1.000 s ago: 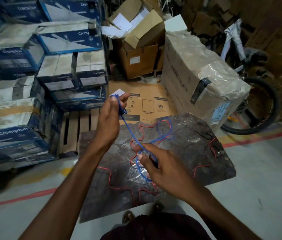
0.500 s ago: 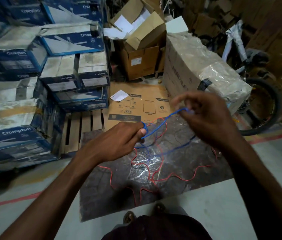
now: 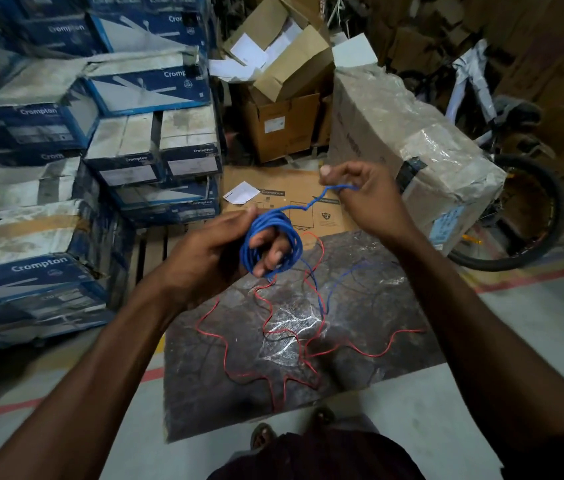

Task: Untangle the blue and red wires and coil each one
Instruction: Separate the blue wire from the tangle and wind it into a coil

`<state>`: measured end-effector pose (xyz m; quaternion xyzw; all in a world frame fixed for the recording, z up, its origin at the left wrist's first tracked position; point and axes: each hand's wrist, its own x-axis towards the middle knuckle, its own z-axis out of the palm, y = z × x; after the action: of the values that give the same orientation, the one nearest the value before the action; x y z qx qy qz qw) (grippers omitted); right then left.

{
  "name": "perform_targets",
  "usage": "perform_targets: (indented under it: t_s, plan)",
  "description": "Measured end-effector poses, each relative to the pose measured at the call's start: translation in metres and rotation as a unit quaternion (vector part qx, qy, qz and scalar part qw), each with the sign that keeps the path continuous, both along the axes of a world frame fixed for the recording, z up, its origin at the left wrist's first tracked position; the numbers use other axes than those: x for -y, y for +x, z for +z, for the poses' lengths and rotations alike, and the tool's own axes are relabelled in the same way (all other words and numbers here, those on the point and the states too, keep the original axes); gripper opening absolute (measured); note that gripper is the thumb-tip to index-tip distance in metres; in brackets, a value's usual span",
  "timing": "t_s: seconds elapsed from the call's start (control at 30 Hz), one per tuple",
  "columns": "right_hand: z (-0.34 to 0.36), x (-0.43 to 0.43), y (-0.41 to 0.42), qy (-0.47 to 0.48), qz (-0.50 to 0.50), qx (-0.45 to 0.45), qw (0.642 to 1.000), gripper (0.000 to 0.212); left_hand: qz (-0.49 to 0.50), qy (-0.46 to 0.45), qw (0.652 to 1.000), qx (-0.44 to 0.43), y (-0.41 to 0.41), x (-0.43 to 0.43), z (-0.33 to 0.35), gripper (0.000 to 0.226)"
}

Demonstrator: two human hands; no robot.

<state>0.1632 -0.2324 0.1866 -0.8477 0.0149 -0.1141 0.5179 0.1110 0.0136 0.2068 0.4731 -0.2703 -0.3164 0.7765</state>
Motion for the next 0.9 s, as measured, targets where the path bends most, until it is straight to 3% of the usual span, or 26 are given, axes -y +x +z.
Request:
perform_targets:
  t_s: [0.1, 0.17, 0.4, 0.53, 0.63, 0.73, 0.9]
  plan:
    - [-0.021, -0.005, -0.012, -0.195, 0.006, 0.036, 0.980, 0.032, -0.001, -0.095, 0.993, -0.077, 0.006, 0.001, 0.008, 0.039]
    - [-0.035, -0.014, -0.032, -0.246, 0.036, 0.055, 0.967, 0.034, 0.017, -0.143, 0.982, -0.124, 0.011, 0.003, 0.015, 0.044]
    - [-0.088, -0.035, -0.084, -0.282, 0.134, 0.072, 0.947, 0.030, 0.198, -0.145, 0.957, -0.157, 0.045, 0.013, -0.001, 0.040]
    - [-0.104, -0.038, -0.109, -0.237, 0.128, 0.011, 0.963, 0.038, 0.289, -0.091, 0.942, -0.142, 0.056, 0.020, -0.022, 0.041]
    - [-0.100, -0.039, -0.129, -0.240, 0.145, -0.028, 0.960, 0.043, 0.330, -0.100, 0.926, -0.154, 0.063, 0.021, -0.031, 0.039]
    - [-0.089, -0.038, -0.143, -0.303, 0.175, -0.015, 0.936, 0.041, 0.373, -0.043, 0.923, -0.087, 0.070, 0.025, -0.037, 0.034]
    - [-0.039, -0.035, -0.131, -0.356, 0.212, 0.113, 0.903, 0.012, 0.380, 0.181, 0.897, 0.134, 0.063, 0.030, -0.058, 0.029]
